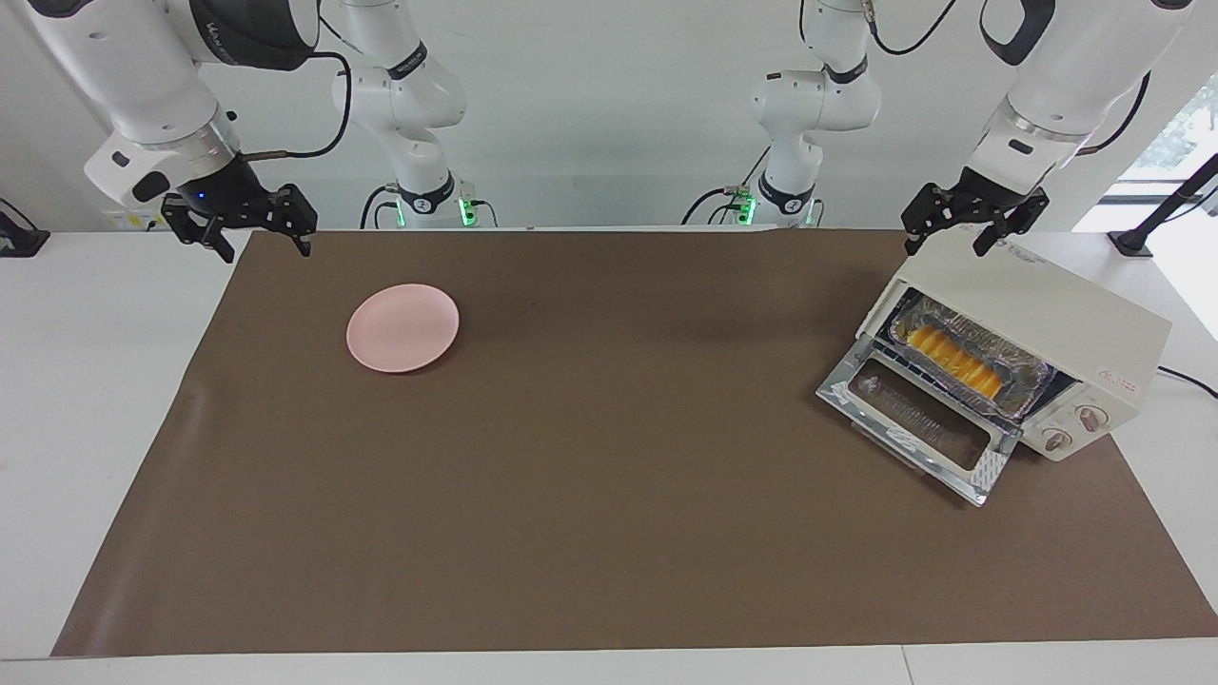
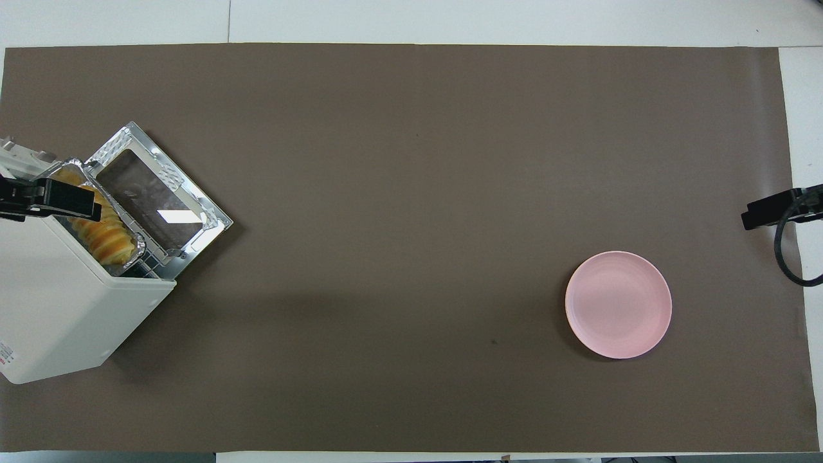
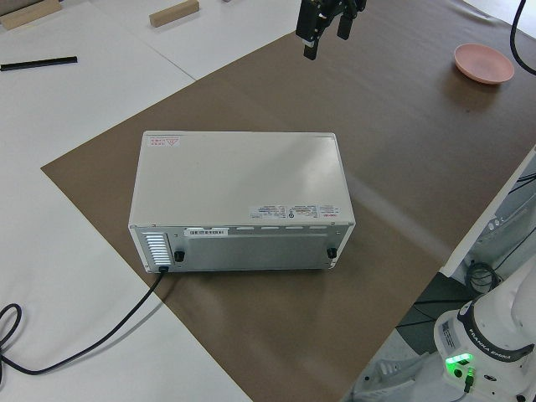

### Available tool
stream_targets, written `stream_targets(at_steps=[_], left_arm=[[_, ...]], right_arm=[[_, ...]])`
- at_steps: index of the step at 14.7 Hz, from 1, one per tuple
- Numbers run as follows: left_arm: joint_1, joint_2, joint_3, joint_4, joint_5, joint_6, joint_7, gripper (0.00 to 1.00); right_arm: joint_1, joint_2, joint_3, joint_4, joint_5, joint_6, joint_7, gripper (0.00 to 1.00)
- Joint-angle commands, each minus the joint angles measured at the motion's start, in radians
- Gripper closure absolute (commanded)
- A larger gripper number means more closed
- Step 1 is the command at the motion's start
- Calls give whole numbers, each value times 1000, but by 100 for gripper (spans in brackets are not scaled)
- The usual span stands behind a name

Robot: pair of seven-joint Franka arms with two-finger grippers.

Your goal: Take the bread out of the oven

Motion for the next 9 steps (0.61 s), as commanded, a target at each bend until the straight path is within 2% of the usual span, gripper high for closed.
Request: stream_targets(at_steps=[1, 9], left_arm=[[-13, -31, 4, -38, 15, 21, -18, 0], [-11, -35, 3, -37, 14, 29, -27, 0]], right_arm=[[-8, -23, 6, -24, -5, -4, -14, 0], [-8, -23, 6, -24, -5, -4, -14, 0]])
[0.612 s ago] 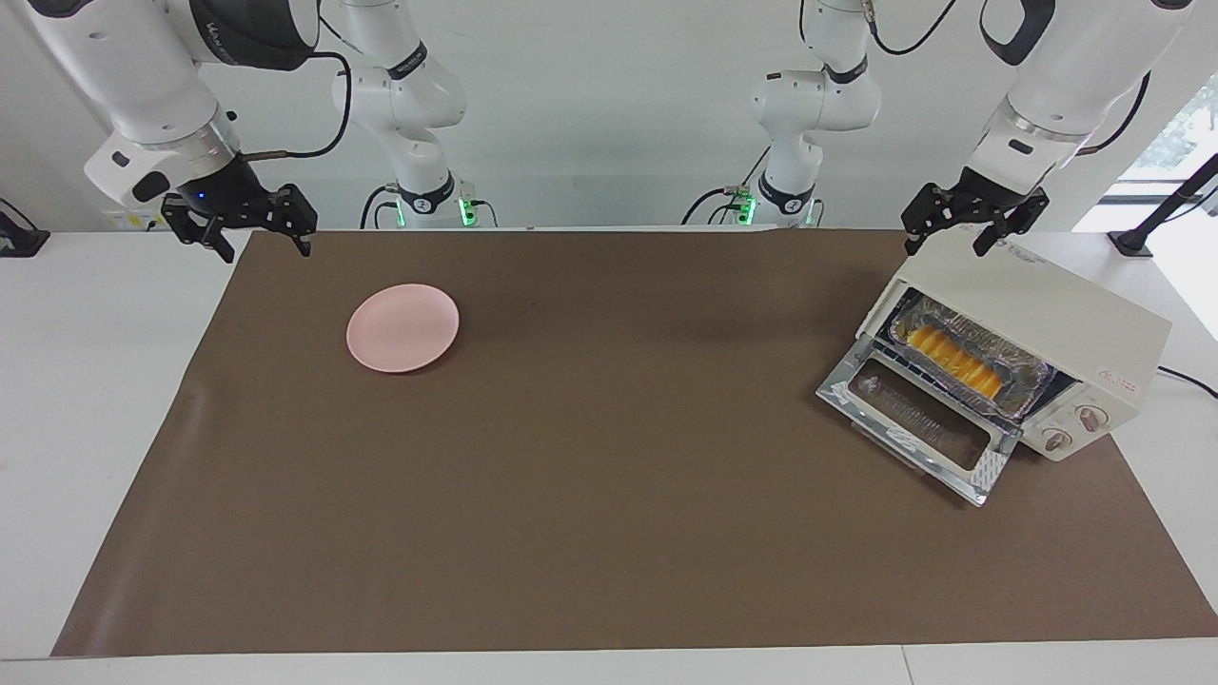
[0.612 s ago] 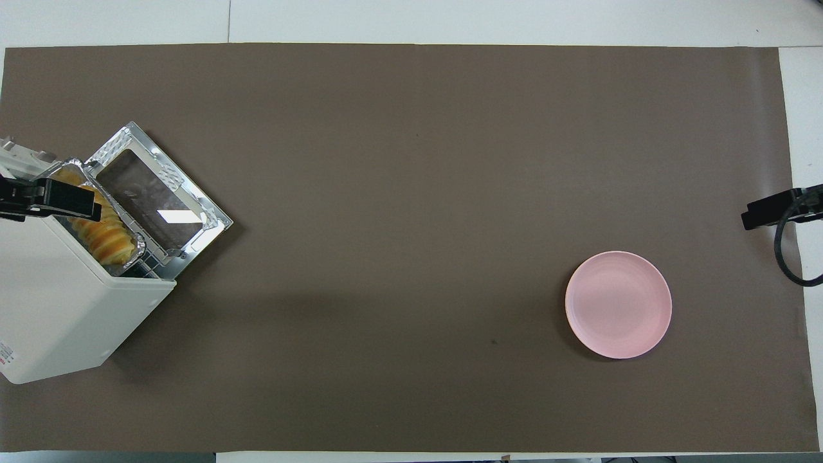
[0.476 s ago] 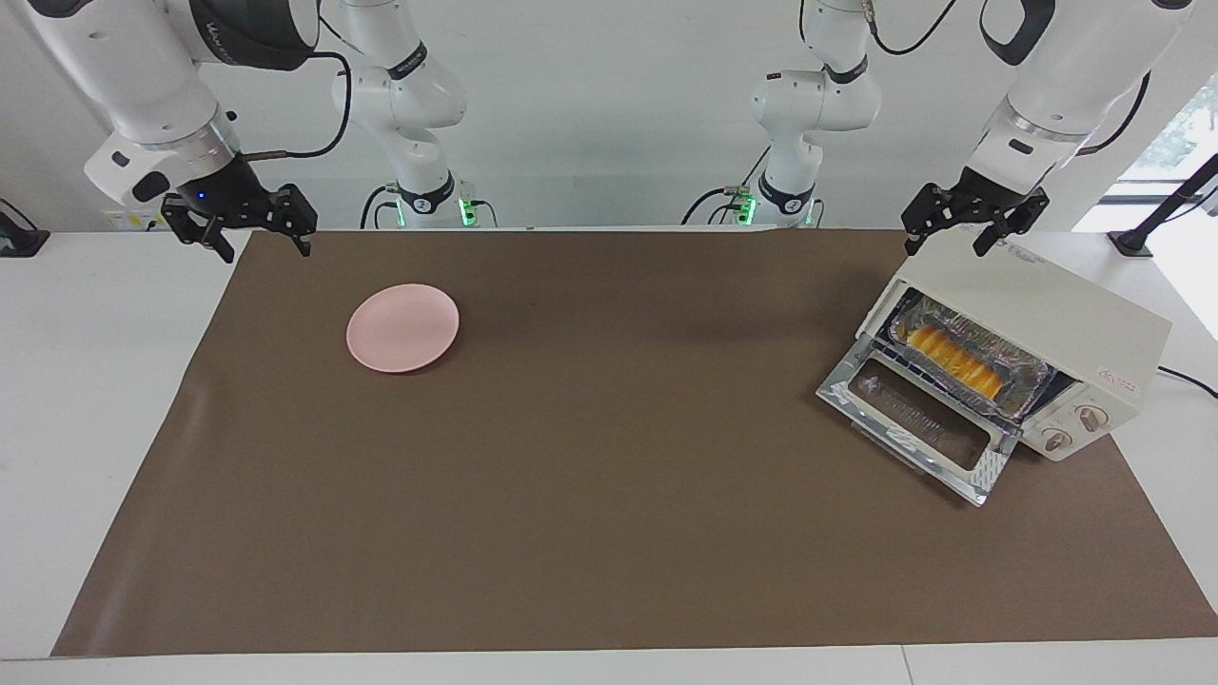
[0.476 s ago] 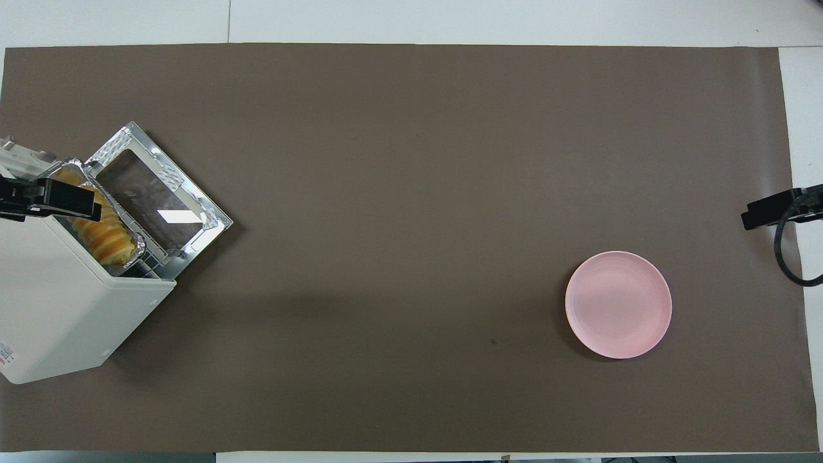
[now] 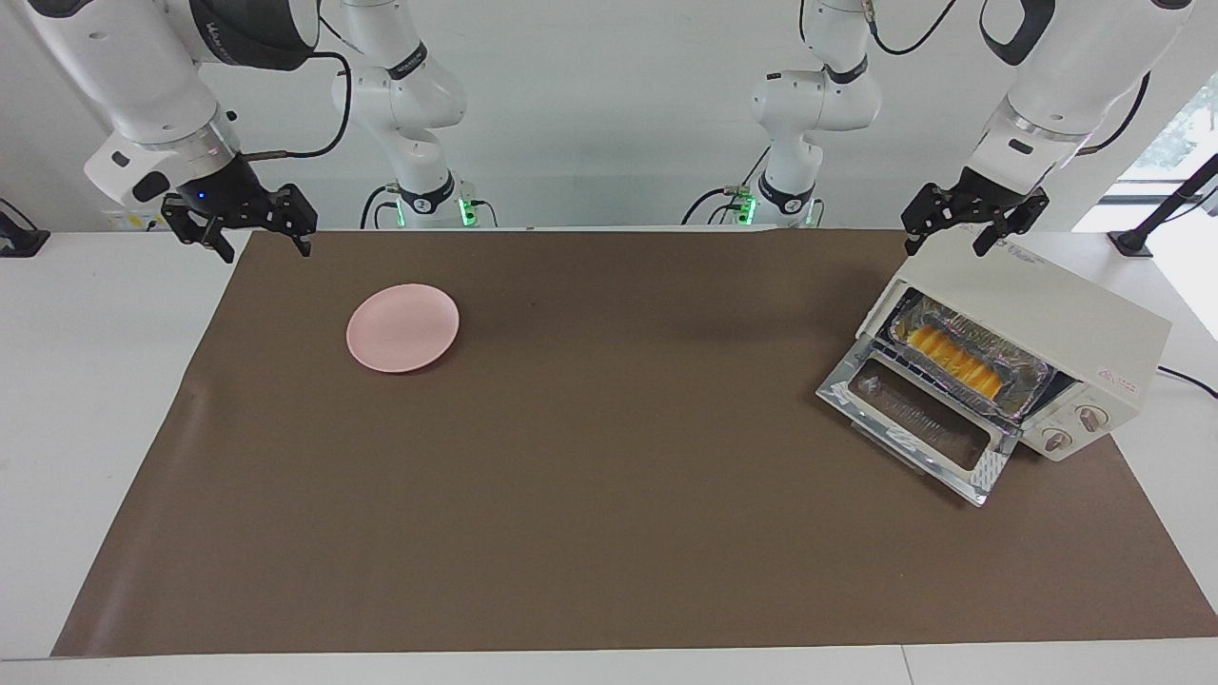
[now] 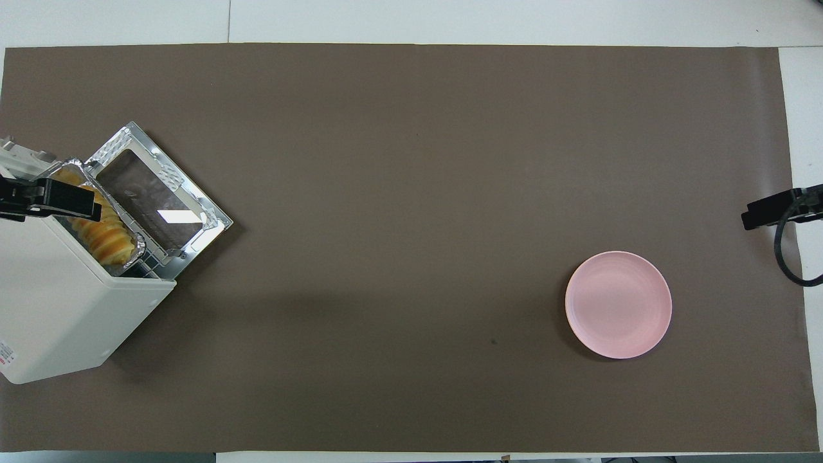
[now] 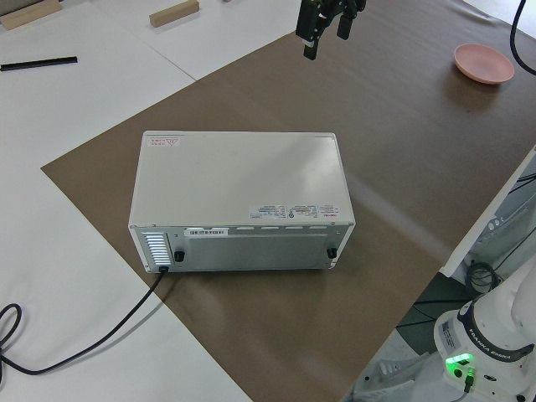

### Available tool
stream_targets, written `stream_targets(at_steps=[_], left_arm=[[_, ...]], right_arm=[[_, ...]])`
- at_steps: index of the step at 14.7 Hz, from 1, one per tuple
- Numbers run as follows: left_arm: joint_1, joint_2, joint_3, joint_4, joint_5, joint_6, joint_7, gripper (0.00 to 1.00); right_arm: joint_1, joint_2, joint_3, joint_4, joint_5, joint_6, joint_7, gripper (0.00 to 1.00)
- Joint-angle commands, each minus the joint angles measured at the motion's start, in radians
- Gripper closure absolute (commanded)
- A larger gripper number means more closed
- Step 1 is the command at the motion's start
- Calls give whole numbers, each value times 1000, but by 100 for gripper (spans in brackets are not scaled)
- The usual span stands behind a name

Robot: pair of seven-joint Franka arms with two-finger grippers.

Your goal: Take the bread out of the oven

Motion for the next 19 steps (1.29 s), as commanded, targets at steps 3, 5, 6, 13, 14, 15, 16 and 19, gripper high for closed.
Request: stream_targets(at_steps=[3, 5, 6, 13, 14, 15, 16, 19], left_arm=[[-14, -23, 4, -30, 15, 87, -63, 0], [-20, 30, 4, 26, 17, 78, -118, 0], [-22, 65, 6, 66, 21, 67, -135, 0], [-82, 337, 6, 227, 169, 60, -520, 0], [-82, 357, 10, 221, 181, 89, -557, 0], [-70, 365, 12, 192, 199, 141, -584, 0], [-68, 353, 18, 133, 204, 186, -595, 0], [-60, 322, 27, -2, 239, 274, -617, 0]], right_arm=[[-8, -23, 6, -24, -5, -4, -14, 0], [-8, -23, 6, -24, -5, -4, -14, 0], [-8, -23, 6, -24, -5, -4, -14, 0], [-8, -23, 6, -24, -5, -4, -14, 0], [-8, -23, 6, -24, -5, -4, -14, 0], [-8, -23, 6, -24, -5, -4, -14, 0], [-8, -23, 6, -24, -5, -4, -14, 0], [-8, -23, 6, -24, -5, -4, -14, 0]])
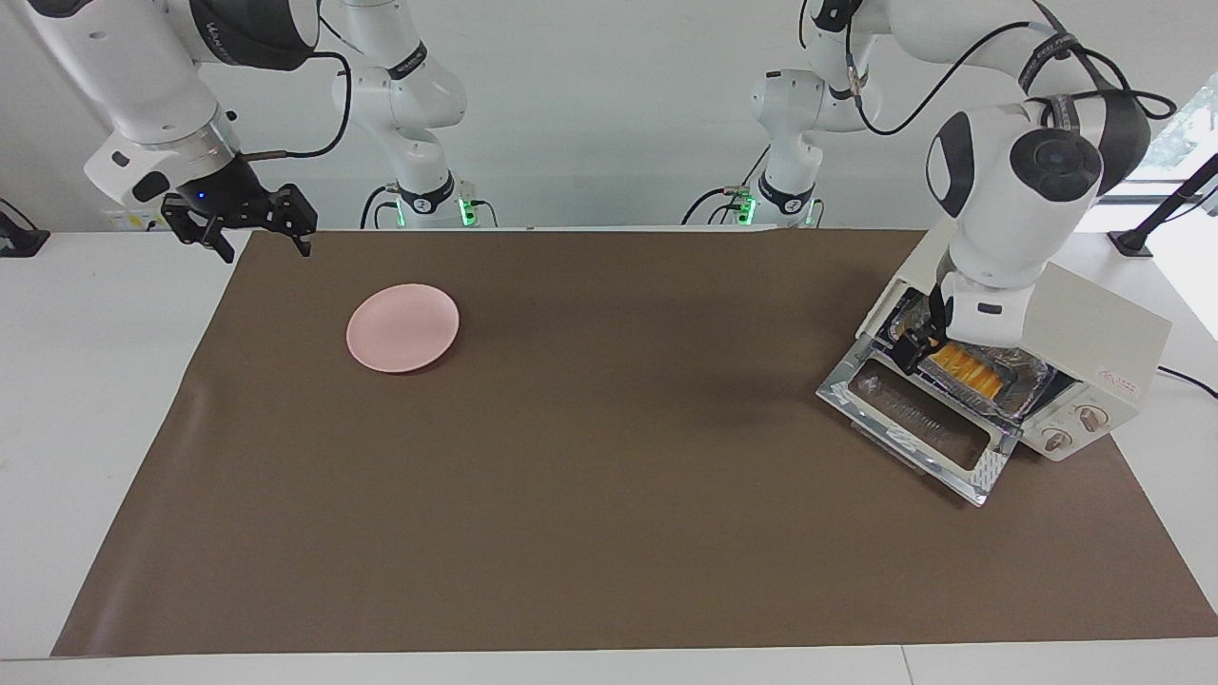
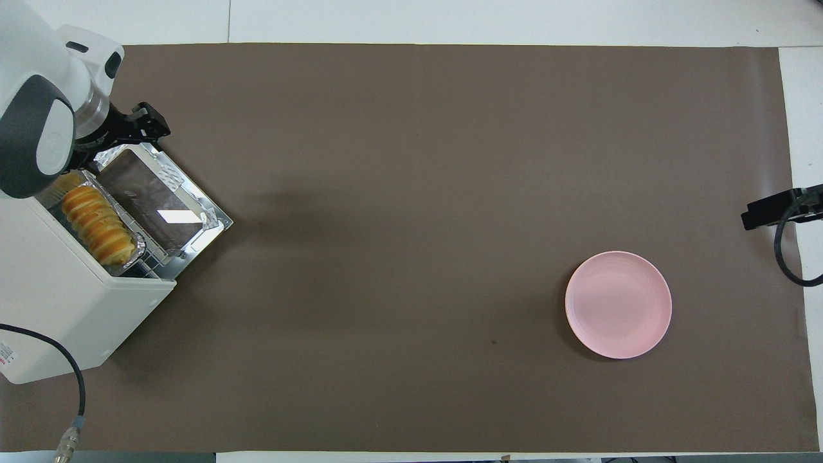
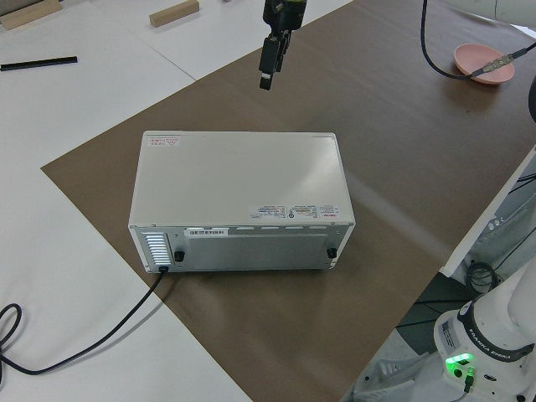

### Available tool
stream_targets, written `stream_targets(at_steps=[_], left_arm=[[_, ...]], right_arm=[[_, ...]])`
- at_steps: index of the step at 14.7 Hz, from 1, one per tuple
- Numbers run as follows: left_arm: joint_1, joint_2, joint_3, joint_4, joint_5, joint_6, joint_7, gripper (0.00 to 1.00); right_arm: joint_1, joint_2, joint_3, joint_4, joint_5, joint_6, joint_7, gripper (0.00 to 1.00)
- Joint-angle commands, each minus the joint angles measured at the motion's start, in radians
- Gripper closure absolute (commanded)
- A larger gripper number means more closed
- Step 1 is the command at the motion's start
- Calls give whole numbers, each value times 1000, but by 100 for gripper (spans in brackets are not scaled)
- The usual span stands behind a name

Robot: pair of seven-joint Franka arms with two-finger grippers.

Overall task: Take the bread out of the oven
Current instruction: 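Reach the left gripper into the oven and grasp the foil tray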

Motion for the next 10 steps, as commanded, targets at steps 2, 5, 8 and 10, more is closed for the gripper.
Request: stream_targets(at_steps=[2, 5, 8, 10], left_arm=[[3, -68, 6, -212, 88, 148, -45, 0], [21, -86, 7, -283, 88, 204, -104, 0], [35, -89, 7, -305, 88, 207, -106, 0], [36, -97, 7, -322, 88, 210, -106, 0]], right_arm=[[-8, -23, 6, -24, -5, -4, -16, 0], [-8, -23, 6, -24, -5, -4, -14, 0], [-8, -23, 6, -24, -5, -4, -14, 0], [-8, -23, 6, -24, -5, -4, -14, 0]])
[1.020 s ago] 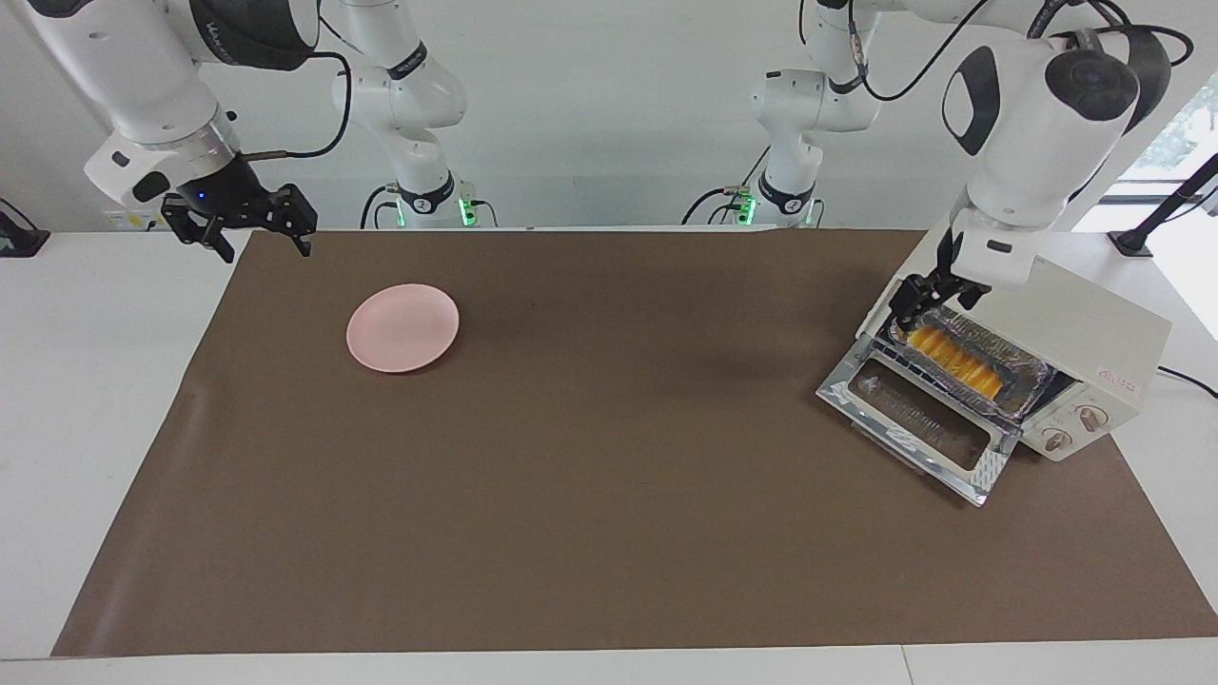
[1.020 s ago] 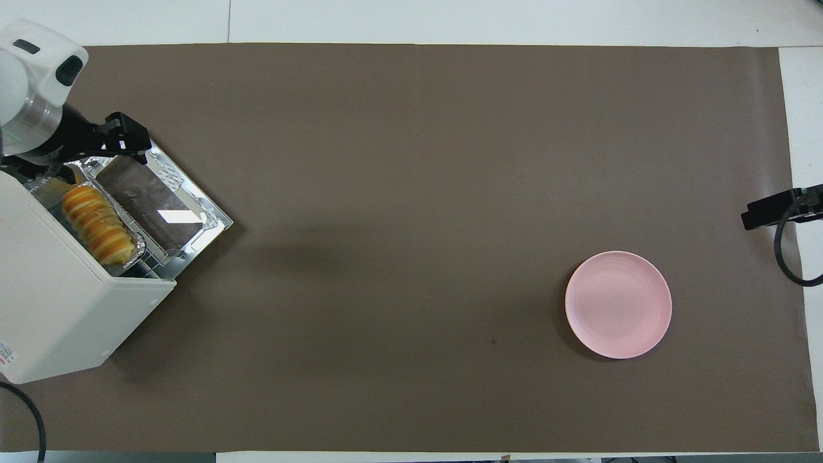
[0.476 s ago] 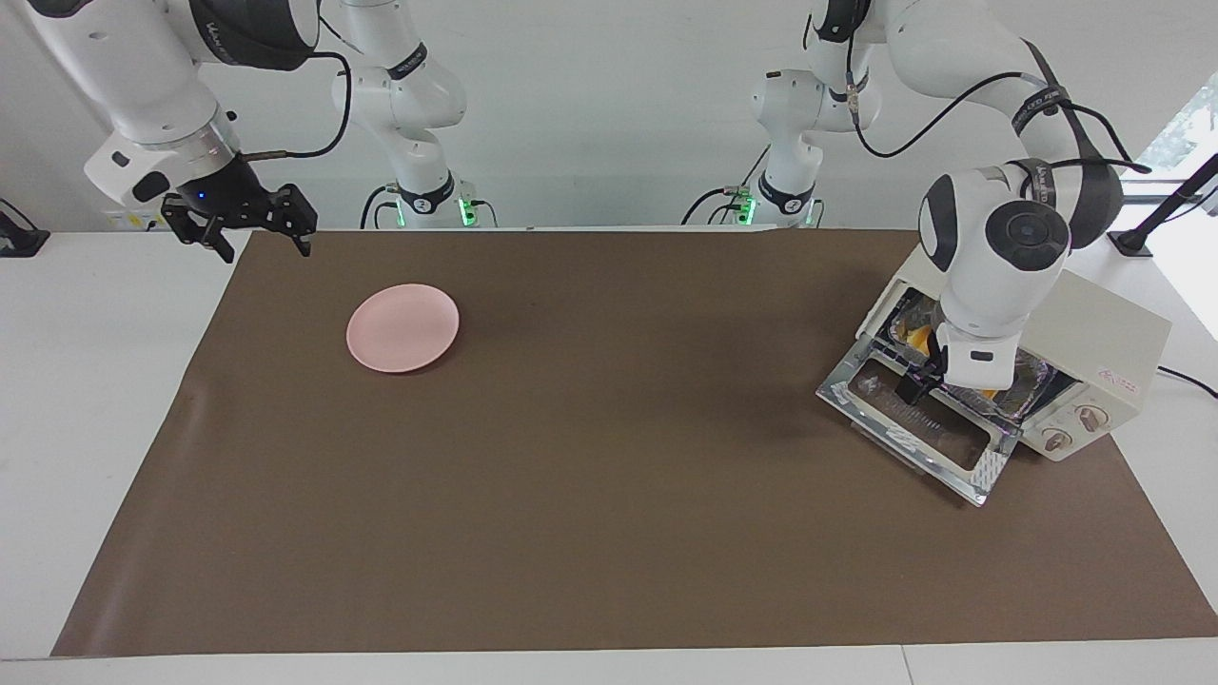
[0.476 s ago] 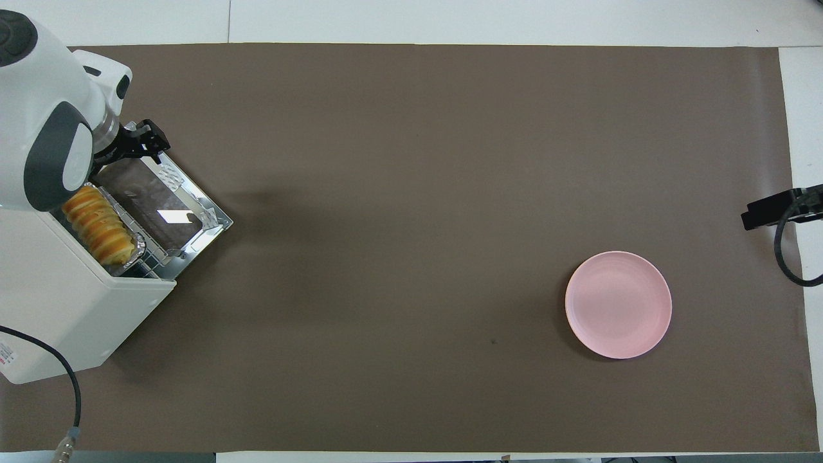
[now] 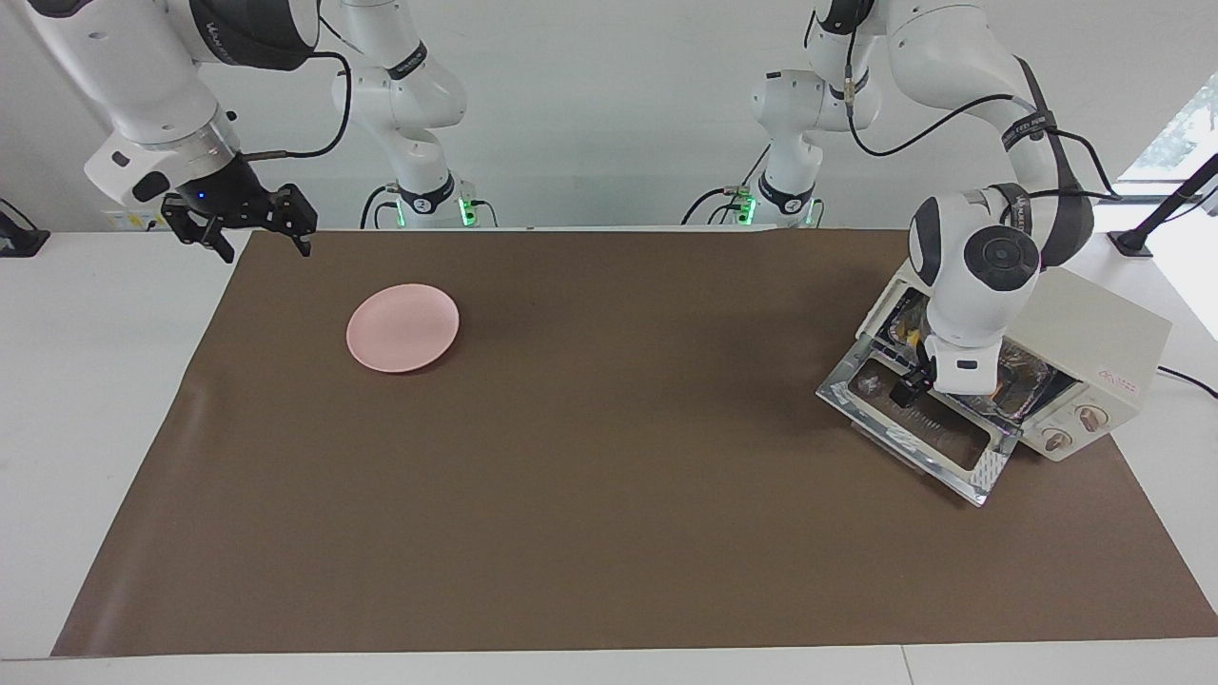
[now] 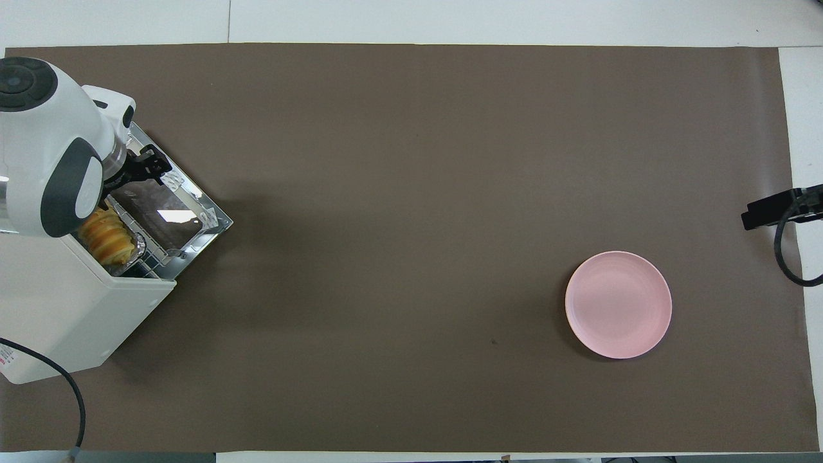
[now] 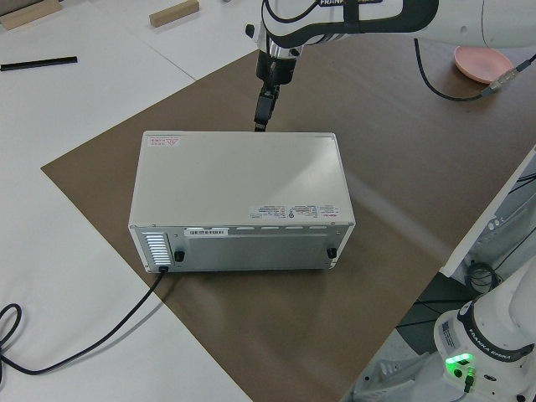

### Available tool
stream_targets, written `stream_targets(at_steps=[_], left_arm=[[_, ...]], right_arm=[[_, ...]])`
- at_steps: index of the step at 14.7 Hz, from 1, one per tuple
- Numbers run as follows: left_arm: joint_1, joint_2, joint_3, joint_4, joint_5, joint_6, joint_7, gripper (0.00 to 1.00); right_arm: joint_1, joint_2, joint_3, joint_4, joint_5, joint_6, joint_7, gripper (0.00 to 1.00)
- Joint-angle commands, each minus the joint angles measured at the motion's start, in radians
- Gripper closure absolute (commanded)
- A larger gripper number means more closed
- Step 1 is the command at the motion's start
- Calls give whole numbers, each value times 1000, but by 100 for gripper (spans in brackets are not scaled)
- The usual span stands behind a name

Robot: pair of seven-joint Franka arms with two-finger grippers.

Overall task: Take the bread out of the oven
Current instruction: 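Reach the left gripper into the oven and grasp the foil tray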

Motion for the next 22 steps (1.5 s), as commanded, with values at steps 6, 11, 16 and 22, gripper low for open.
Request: stream_targets(at_steps=[6, 11, 16, 22], left_arm=[[25, -58, -7, -135, 27, 147, -23, 0], [32, -71, -6, -207, 27, 193, -12, 51], [8, -52, -7, -127, 30, 173, 58, 100], [-216, 108, -35, 267, -15, -28, 219, 100]], right_arm=[[-9, -23, 6, -24, -5, -4, -13, 0], [-8, -23, 6, -24, -5, -4, -14, 0], [-11, -23, 5, -24, -5, -4, -14, 0], [-17, -24, 2, -24, -5, -30, -17, 0]])
